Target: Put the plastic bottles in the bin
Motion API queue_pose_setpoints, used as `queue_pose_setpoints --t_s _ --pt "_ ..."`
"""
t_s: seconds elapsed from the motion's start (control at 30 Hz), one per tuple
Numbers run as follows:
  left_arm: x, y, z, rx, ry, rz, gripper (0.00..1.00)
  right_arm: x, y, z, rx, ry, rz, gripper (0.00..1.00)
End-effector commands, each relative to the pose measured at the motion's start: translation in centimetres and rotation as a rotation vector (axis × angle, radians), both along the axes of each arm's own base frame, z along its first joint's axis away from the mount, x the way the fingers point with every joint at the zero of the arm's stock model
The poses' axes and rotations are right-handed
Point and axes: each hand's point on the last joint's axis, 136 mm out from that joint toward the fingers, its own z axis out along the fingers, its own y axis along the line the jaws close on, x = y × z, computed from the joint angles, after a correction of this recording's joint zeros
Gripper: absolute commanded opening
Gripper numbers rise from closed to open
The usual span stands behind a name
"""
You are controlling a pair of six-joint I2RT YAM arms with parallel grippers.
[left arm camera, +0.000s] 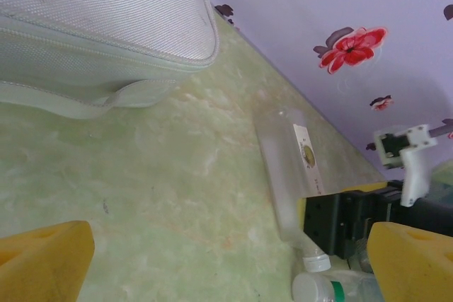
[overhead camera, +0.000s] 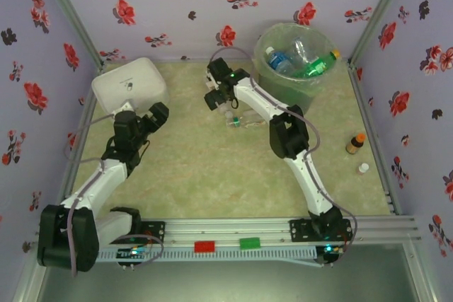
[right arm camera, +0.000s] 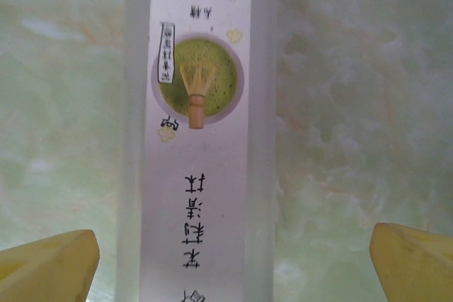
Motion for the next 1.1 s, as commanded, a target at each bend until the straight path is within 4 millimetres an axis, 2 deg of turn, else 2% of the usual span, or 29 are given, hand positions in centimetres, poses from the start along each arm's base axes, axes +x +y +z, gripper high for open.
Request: queue_pose_setpoints --t_s 0.0,0.17,0.3,0.4,0.47,0.57,0.77,0.93,1.07 --pt "-0.5 0.2 0.1 -0.01 0.004 -0.003 1.0 0.2 0.0 -0.6 -0.023 0.005 0.025 0.92" --pt "-0.6 0.3 0.4 -0.009 0.0 -0.002 1.0 0.2 1.1 -2.0 0.026 0.031 0.03 0.77" --pt "-0.7 0.4 0.6 -0.007 -0.002 -0.002 1.0 0.6 1.7 -2.0 0.059 0.029 0.015 0.66" --pt "-0.8 0.5 0.7 -0.002 -0.003 0.0 1.0 0.8 2.0 -0.7 0.085 0.015 0.011 0.56" --pt "-0.9 0.6 0.8 0.001 -0.005 0.001 1.0 0.9 2.3 0.8 0.113 0.001 0.011 0.52" --pt "-0.9 0.8 0.8 0.003 -0.007 0.004 1.0 0.7 2.8 4.3 0.181 -0.028 0.009 0.49" --pt "-0.8 0.9 1.0 0.017 -0.014 0.001 1.0 -0.6 2.7 14.2 0.34 -0.139 0.007 0.49" --pt "-0.7 0.7 1.5 0.029 -0.04 -0.012 1.0 -2.6 1.0 21.8 0.413 -0.247 0.008 0.5" --pt "-0.5 0.2 2.4 0.031 -0.075 -0.045 1.0 -3.9 -1.6 26.9 0.426 -0.339 -0.019 0.49"
